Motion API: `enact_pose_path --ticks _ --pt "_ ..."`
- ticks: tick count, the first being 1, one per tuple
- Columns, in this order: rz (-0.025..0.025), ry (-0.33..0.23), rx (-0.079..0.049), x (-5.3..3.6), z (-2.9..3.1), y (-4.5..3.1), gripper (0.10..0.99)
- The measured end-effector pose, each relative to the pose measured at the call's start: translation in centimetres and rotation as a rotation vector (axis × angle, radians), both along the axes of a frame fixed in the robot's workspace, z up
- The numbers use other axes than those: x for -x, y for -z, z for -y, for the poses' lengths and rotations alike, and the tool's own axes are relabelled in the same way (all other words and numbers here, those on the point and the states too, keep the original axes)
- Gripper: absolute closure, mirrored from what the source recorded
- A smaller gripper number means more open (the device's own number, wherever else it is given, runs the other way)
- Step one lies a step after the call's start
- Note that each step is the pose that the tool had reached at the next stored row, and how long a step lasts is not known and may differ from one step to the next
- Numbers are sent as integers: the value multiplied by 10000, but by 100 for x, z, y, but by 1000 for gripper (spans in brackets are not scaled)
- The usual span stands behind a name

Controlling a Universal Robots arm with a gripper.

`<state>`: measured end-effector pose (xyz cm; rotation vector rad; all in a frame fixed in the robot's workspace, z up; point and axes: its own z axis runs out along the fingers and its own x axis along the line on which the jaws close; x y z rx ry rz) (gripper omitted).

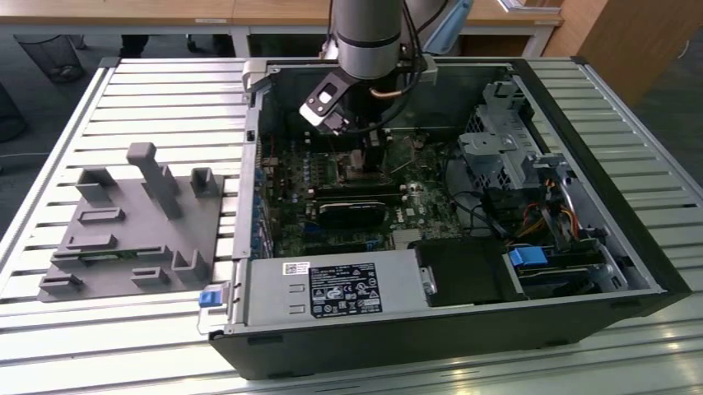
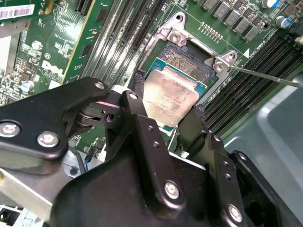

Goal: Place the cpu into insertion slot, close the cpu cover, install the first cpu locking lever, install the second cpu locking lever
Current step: 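Place the cpu into insertion slot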

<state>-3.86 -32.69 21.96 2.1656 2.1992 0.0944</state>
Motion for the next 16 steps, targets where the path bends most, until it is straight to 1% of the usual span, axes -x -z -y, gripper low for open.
enact_pose_path --ticks 8,16 --pt "-2 5 -1 9 -36 45 545" --pt "-19 71 2 27 -54 148 545"
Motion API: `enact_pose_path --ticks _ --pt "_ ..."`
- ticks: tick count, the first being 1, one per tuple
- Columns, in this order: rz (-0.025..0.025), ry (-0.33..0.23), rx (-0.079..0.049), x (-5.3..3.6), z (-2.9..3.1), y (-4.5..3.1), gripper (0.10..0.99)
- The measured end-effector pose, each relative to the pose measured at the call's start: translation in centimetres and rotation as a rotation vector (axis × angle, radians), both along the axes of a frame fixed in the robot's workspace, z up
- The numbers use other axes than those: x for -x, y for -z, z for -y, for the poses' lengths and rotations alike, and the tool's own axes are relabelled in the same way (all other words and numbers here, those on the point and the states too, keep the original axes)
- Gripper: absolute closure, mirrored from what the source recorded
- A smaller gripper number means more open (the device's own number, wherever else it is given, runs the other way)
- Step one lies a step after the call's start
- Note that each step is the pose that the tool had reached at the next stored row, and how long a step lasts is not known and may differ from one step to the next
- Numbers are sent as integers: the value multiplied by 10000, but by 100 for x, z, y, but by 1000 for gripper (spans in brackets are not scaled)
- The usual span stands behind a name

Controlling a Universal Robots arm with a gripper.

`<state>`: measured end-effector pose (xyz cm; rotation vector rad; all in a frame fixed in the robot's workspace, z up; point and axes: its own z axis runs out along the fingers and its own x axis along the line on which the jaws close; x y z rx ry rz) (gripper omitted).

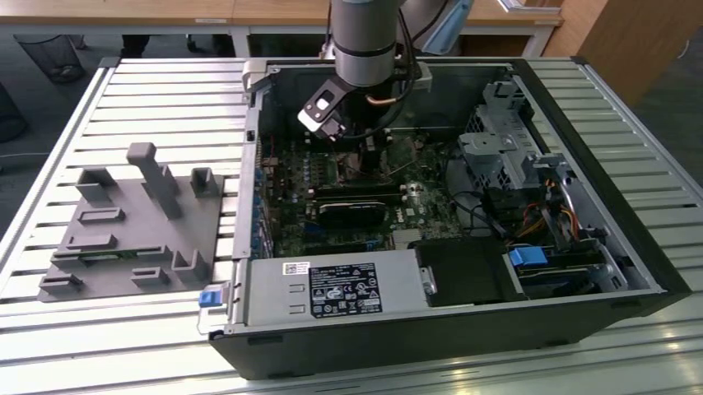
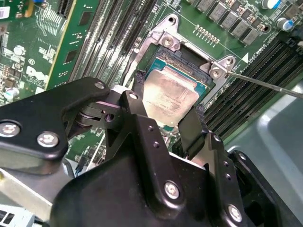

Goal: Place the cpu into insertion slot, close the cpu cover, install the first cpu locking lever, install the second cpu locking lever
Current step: 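Place the cpu into insertion slot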

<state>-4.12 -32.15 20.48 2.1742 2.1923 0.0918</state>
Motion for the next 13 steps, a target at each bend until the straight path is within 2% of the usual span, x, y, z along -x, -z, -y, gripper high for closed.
enact_pose_path --ticks 5,13 --pt "-9 31 0 3 -1 43 545" --pt "-9 48 -1 6 -2 73 545"
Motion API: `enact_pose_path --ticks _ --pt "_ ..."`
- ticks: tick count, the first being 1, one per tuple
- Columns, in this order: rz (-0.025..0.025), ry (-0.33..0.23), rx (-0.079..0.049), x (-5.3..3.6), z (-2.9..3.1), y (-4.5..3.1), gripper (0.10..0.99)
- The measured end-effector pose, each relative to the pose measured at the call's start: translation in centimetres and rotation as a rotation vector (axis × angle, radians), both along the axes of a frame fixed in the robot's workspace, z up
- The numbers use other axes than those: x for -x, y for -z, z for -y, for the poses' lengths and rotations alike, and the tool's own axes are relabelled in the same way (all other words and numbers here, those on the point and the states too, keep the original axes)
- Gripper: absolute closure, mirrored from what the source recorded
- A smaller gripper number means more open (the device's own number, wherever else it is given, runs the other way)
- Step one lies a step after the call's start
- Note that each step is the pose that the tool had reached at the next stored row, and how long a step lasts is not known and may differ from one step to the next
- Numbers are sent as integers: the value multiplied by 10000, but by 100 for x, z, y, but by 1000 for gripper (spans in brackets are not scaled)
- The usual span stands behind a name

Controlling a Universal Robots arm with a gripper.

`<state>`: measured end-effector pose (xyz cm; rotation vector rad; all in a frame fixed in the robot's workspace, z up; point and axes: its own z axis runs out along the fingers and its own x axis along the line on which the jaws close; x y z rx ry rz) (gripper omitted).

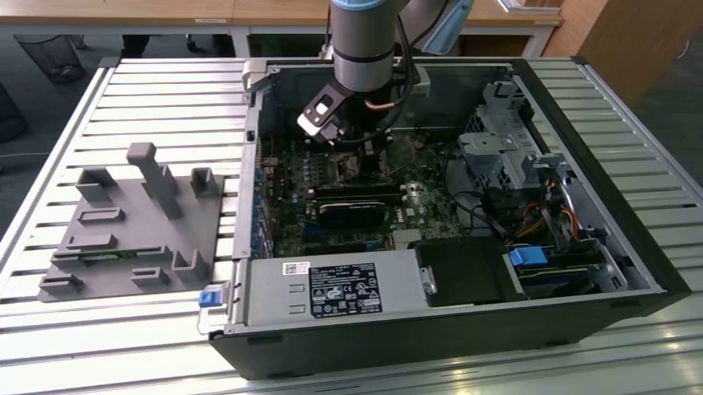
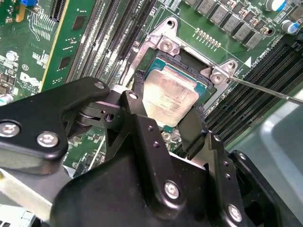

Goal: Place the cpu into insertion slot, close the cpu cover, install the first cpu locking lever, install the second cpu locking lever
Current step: 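Place the cpu into insertion slot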

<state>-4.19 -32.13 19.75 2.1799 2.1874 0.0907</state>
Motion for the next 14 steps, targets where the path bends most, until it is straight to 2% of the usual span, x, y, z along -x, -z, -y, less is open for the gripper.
enact_pose_path --ticks 7,14 --pt "-12 11 1 1 -3 33 545" --pt "-12 11 1 1 -3 35 545"
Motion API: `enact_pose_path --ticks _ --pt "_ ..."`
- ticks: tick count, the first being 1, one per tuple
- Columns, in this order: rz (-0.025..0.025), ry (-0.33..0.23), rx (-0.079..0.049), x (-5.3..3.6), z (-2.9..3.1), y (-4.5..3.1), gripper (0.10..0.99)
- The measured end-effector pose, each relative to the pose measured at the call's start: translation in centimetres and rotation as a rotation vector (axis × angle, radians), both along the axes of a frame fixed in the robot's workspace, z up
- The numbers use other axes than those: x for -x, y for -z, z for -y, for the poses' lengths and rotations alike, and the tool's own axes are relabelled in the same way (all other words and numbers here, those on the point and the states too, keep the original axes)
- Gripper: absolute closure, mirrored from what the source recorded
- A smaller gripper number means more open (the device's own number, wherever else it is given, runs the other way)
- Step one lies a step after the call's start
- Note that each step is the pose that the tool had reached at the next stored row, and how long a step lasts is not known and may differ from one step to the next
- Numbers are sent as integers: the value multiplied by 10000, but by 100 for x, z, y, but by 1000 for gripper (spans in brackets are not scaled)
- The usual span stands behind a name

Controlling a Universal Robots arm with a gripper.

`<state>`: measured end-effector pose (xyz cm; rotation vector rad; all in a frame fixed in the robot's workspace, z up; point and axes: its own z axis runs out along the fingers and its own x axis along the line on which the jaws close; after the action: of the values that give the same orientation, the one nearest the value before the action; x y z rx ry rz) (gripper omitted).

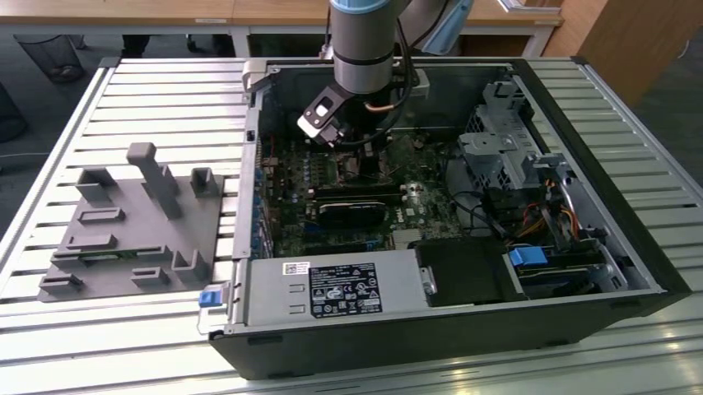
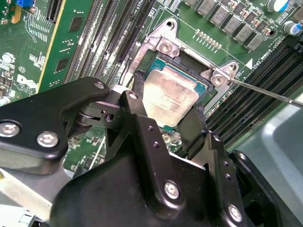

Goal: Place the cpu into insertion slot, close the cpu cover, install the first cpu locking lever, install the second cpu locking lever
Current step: 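Place the cpu into insertion slot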

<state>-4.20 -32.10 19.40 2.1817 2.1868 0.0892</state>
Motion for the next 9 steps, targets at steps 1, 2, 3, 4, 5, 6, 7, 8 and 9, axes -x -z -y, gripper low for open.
enact_pose_path --ticks 1,2,3,4,5,6,7,8,9 --pt "0 0 0 0 0 0 537" --pt "0 0 0 0 0 0 537" --pt "1 0 0 0 0 1 537" --pt "1 0 -1 0 -1 2 475" --pt "2 0 -3 -1 -4 4 475" --pt "1 2 -1 0 -8 4 475" --pt "0 1 0 0 -17 4 475" --pt "0 0 0 0 -28 5 475" --pt "0 0 0 0 -36 6 475"
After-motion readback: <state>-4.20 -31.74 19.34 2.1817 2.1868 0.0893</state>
